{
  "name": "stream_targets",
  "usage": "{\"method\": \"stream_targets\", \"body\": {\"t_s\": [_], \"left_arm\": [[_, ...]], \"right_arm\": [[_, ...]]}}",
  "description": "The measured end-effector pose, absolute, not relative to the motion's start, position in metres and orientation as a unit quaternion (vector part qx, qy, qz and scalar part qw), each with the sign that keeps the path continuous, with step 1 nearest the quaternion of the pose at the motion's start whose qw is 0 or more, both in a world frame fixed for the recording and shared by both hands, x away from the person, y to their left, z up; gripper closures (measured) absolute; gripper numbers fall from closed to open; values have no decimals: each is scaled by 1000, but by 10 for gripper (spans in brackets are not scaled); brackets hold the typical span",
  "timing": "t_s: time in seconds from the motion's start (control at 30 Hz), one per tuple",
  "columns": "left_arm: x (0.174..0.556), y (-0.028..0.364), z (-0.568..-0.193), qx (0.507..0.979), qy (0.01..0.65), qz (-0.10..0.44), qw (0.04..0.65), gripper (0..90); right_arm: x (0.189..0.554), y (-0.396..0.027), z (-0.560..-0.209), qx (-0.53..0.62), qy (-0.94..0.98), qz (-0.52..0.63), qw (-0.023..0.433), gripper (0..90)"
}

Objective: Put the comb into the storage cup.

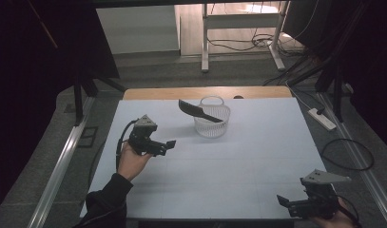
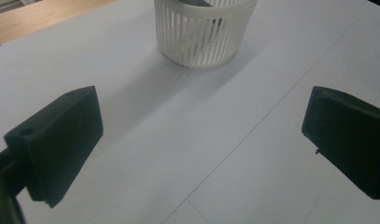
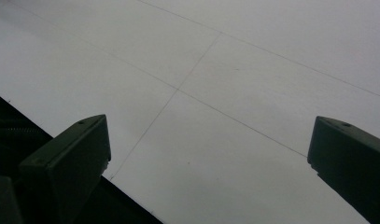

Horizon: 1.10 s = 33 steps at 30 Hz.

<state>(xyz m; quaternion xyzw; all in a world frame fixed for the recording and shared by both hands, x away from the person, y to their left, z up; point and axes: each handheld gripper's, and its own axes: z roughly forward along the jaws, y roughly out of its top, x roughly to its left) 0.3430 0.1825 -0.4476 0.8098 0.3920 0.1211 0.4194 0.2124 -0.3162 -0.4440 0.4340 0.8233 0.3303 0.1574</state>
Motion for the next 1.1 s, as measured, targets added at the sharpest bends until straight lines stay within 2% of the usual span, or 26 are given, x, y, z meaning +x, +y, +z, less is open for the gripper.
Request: {"method": "stream_targets", "body": {"t_s": [1.1], "left_arm": [[312,200,-449,804,401,125,421,0]], "right_arm": [[212,-314,-444,432,826,326,158,0]]}}
